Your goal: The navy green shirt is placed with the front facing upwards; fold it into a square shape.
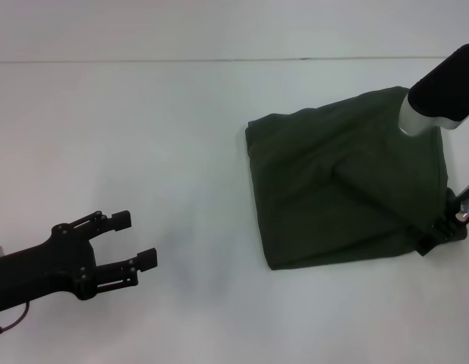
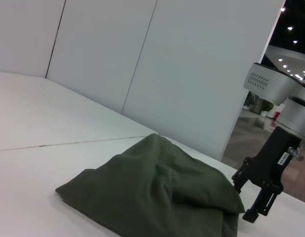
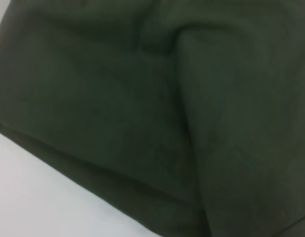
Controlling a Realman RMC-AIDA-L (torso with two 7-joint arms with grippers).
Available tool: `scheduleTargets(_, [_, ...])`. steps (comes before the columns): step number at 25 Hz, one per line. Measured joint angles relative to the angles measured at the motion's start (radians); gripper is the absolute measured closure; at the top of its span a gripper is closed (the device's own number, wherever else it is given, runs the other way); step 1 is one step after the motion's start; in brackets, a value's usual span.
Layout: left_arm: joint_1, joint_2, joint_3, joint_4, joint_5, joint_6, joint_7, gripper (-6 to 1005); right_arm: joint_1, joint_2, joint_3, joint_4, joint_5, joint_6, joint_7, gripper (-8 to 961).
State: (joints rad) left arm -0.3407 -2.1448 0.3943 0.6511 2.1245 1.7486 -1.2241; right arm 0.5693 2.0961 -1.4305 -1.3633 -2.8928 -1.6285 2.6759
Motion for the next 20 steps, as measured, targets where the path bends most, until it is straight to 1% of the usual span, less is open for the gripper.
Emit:
scheduleTargets(5, [0.002, -0.001, 0.000, -0.002, 0.000, -0.001, 0.000, 100, -0.014, -0.002, 0.006, 0.006, 0.009, 0.045, -0.004, 44])
scheduleTargets(11, [0.002, -0.003, -0.003, -0.001, 0.000, -0.002, 0.000, 100, -0.032, -0.005, 0.029, -0.002, 0.011, 0.069, -0.011, 234])
scheduleTargets(17, [-0.001, -0.004, 0.000, -0.002, -0.002, -0.002, -0.002, 100, -0.048, -0.006, 0.032, -0.011, 0.012, 0.084, -0.015, 486])
scheduleTargets(20, [-0.002, -0.004, 0.000, -0.001, -0.005, -0.001, -0.002, 100, -0.060, -0.005, 0.036, -0.019, 0.012, 0.102, -0.018, 636])
